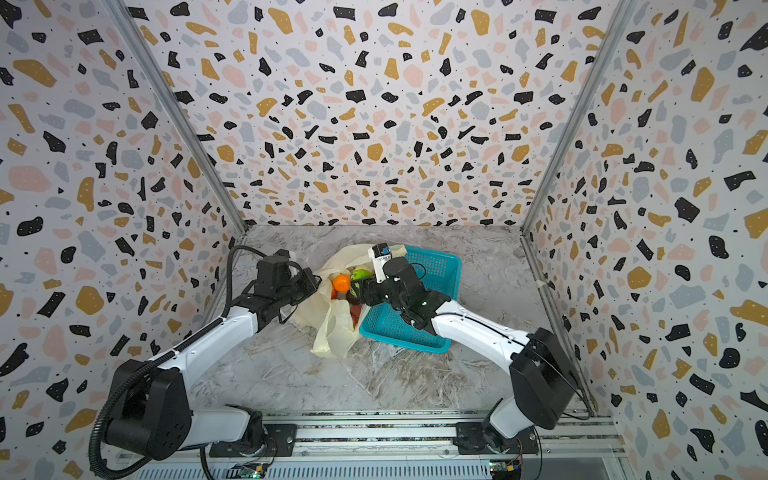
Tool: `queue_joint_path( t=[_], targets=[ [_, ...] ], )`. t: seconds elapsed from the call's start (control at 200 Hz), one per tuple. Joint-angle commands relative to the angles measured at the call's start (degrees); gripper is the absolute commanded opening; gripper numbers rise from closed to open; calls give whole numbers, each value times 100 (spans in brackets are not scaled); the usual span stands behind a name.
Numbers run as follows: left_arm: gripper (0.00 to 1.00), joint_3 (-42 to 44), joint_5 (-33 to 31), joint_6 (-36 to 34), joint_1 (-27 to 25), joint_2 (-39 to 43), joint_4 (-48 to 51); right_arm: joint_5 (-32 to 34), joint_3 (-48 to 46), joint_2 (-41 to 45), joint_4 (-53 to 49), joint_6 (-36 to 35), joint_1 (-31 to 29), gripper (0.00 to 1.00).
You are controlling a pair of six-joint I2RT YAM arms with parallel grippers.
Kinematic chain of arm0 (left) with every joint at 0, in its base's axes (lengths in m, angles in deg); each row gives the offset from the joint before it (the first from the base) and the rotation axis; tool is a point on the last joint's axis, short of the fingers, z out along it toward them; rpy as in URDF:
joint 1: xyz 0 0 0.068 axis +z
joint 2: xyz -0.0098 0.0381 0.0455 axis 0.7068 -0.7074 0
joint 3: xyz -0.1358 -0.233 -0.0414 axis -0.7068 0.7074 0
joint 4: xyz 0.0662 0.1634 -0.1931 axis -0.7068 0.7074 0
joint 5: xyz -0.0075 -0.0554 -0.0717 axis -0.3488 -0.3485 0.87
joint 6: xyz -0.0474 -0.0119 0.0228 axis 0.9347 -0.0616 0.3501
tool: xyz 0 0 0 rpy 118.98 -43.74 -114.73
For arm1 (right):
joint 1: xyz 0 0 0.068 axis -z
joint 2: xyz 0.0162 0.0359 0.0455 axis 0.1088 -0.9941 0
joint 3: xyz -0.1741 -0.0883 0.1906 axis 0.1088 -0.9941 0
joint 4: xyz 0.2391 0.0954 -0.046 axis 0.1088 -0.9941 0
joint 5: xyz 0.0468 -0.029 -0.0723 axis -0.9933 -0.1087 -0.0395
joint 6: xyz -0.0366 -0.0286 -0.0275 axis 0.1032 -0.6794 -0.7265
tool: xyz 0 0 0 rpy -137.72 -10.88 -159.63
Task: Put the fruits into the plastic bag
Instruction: 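Carry the green custard apple into the bag and open the right gripper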
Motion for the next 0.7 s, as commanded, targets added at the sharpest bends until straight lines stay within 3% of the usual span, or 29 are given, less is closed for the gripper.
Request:
queue_joint_path(
  t=[0.0, 0.526, 0.696],
  targets=[
    [0, -60, 12, -7, 8, 177, -203, 143, 764, -521, -581, -60, 13, 62],
    [0, -66, 31, -41, 11, 196, -216, -532, 3119, -2847, -1380, 296, 145, 67],
    [0, -99, 41, -72, 11, 179, -199, -620, 3409, -3046, -1636, 345, 172, 80]
  ],
)
